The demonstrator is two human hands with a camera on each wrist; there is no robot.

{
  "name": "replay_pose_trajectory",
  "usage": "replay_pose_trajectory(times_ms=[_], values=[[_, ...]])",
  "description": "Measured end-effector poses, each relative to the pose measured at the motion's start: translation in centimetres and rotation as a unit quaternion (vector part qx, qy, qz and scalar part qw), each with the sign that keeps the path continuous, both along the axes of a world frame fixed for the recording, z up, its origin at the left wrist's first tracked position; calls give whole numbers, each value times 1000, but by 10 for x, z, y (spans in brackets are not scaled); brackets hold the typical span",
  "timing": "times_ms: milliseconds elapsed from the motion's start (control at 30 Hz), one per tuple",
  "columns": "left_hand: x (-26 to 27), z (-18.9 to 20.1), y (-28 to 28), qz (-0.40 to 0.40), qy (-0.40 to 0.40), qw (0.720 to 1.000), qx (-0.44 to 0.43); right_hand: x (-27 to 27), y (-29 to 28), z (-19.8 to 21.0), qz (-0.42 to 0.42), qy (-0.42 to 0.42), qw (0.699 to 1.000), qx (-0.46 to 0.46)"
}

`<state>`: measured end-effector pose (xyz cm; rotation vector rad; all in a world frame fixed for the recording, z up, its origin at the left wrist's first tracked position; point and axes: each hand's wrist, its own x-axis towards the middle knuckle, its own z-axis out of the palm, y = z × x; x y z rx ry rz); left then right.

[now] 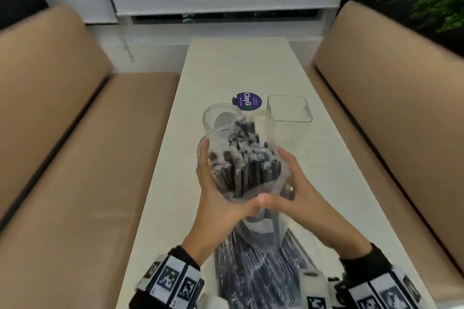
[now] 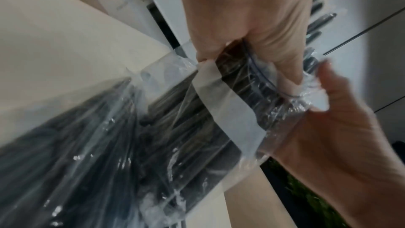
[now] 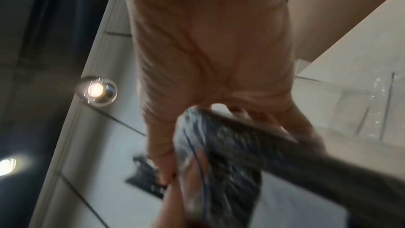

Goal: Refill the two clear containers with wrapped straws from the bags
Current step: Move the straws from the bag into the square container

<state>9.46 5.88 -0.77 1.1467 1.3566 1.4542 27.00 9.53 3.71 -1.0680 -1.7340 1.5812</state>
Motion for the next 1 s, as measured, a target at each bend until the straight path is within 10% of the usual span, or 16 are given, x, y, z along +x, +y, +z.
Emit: replay_pose_trajectory(times_ms=[200,500,900,1000], values=[[-34,8,0,-169,-18,980,-107,9,12,-25,-67,24,997,-22],[-49,49,12,-128,115,983,-70,1,16,-10,-110,249,961,-39],[-42,15,-15,-133,288,948,35,0,8,1,-237,168,945,-147],[-40,21,-15,-201,223,953,34,-7,14,8,-207,179,948,-164]])
